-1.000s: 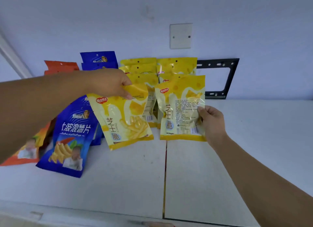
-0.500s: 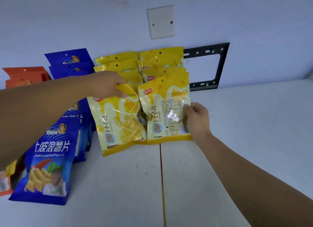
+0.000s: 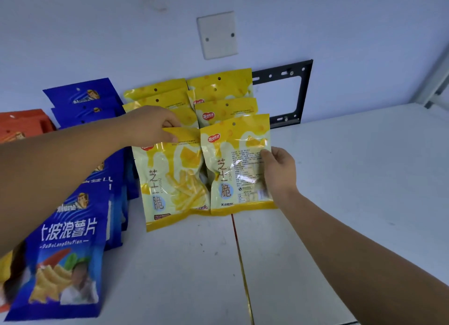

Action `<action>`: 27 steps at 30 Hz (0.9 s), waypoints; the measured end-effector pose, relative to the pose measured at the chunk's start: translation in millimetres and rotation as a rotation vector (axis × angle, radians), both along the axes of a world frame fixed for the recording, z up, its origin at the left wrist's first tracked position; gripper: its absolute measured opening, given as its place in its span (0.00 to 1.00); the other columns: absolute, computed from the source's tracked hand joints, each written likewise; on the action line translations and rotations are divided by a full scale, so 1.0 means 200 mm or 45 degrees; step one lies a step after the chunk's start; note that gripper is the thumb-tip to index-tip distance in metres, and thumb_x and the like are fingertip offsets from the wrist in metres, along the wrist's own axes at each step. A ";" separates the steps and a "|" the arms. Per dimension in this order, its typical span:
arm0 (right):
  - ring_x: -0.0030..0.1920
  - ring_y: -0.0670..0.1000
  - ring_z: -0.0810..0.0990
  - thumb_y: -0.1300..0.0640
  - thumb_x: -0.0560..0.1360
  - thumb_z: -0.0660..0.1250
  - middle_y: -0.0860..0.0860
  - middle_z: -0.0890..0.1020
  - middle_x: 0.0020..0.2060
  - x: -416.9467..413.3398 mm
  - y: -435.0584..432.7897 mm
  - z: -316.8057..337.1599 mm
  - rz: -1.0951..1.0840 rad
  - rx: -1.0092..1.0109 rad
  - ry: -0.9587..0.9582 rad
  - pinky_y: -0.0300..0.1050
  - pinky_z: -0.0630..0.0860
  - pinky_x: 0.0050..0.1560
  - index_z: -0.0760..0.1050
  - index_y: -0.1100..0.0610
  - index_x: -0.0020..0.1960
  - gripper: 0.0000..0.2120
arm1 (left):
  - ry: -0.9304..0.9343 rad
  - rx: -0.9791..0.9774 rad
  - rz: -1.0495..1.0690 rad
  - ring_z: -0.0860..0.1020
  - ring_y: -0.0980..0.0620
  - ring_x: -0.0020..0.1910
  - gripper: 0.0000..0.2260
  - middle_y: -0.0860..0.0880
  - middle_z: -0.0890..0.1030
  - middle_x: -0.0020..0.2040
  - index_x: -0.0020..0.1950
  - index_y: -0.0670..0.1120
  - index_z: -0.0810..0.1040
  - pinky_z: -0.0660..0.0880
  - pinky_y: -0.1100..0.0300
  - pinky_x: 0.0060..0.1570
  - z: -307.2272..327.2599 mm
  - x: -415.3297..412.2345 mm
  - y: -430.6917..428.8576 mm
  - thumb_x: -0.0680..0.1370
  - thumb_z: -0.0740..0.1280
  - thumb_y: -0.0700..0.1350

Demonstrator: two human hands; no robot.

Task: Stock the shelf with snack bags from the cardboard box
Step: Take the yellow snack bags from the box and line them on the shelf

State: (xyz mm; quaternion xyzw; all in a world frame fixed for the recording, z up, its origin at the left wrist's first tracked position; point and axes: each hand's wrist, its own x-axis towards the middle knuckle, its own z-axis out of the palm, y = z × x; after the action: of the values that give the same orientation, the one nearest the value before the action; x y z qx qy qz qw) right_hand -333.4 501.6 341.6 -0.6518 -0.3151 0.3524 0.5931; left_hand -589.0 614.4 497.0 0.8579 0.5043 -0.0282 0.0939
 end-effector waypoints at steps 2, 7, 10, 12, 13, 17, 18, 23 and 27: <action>0.42 0.48 0.84 0.51 0.78 0.64 0.48 0.86 0.41 0.01 0.00 0.01 -0.008 -0.009 -0.007 0.49 0.81 0.43 0.81 0.53 0.52 0.09 | -0.042 -0.008 0.019 0.78 0.53 0.59 0.19 0.50 0.80 0.65 0.67 0.49 0.77 0.72 0.62 0.52 0.00 -0.03 0.00 0.77 0.72 0.49; 0.46 0.52 0.85 0.46 0.75 0.65 0.47 0.85 0.45 0.06 0.00 0.02 -0.011 -0.052 -0.041 0.57 0.84 0.48 0.79 0.49 0.55 0.12 | -0.015 0.033 0.069 0.75 0.50 0.66 0.20 0.49 0.77 0.68 0.68 0.48 0.76 0.71 0.58 0.58 -0.01 -0.10 -0.03 0.77 0.71 0.51; 0.46 0.43 0.81 0.50 0.78 0.65 0.44 0.82 0.47 0.11 -0.04 0.05 -0.035 -0.019 -0.197 0.43 0.79 0.47 0.78 0.50 0.55 0.08 | 0.026 0.059 0.101 0.73 0.49 0.69 0.22 0.49 0.74 0.71 0.70 0.49 0.74 0.70 0.55 0.63 -0.01 -0.15 -0.07 0.78 0.71 0.53; 0.47 0.38 0.78 0.52 0.79 0.65 0.42 0.81 0.48 0.17 -0.05 0.07 -0.018 0.016 -0.335 0.35 0.73 0.46 0.78 0.51 0.56 0.08 | -0.021 0.046 0.102 0.73 0.51 0.68 0.21 0.50 0.75 0.70 0.69 0.49 0.75 0.70 0.55 0.63 0.00 -0.18 -0.09 0.77 0.71 0.53; 0.47 0.38 0.78 0.53 0.79 0.65 0.43 0.81 0.48 0.19 -0.06 0.08 -0.005 0.025 -0.391 0.33 0.71 0.45 0.79 0.52 0.56 0.07 | -0.058 0.032 0.102 0.75 0.52 0.66 0.20 0.51 0.77 0.68 0.68 0.50 0.76 0.71 0.56 0.63 0.00 -0.19 -0.11 0.77 0.71 0.53; 0.40 0.42 0.77 0.53 0.78 0.66 0.45 0.80 0.41 0.27 -0.09 0.15 0.043 0.047 -0.480 0.37 0.70 0.41 0.78 0.54 0.49 0.05 | -0.221 -0.036 0.124 0.79 0.57 0.55 0.15 0.55 0.82 0.56 0.63 0.50 0.79 0.73 0.66 0.50 0.01 -0.16 -0.18 0.78 0.71 0.50; 0.38 0.43 0.76 0.53 0.78 0.66 0.44 0.79 0.39 0.28 -0.10 0.17 0.064 0.057 -0.492 0.37 0.70 0.40 0.77 0.54 0.47 0.05 | -0.242 -0.037 0.121 0.79 0.60 0.52 0.13 0.57 0.82 0.53 0.62 0.51 0.79 0.71 0.68 0.47 0.01 -0.14 -0.21 0.78 0.71 0.50; 0.39 0.43 0.77 0.53 0.79 0.67 0.44 0.80 0.40 0.32 -0.19 0.22 0.148 0.065 -0.527 0.36 0.71 0.41 0.79 0.54 0.48 0.05 | -0.309 -0.003 0.061 0.78 0.65 0.47 0.10 0.60 0.81 0.49 0.59 0.53 0.81 0.73 0.68 0.45 -0.01 -0.01 -0.31 0.78 0.70 0.51; 0.45 0.40 0.80 0.51 0.79 0.68 0.43 0.83 0.45 0.33 -0.34 0.24 0.159 0.049 -0.546 0.34 0.71 0.44 0.81 0.53 0.52 0.06 | -0.408 0.043 -0.072 0.80 0.64 0.46 0.08 0.58 0.83 0.48 0.56 0.53 0.83 0.74 0.67 0.46 0.02 0.12 -0.38 0.77 0.71 0.51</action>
State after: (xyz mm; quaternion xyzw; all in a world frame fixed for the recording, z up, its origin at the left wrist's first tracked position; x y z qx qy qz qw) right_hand -267.0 434.2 390.0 -0.6796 -0.4803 0.2358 0.5019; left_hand -565.3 539.0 501.5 0.8668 0.4589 0.1151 0.1578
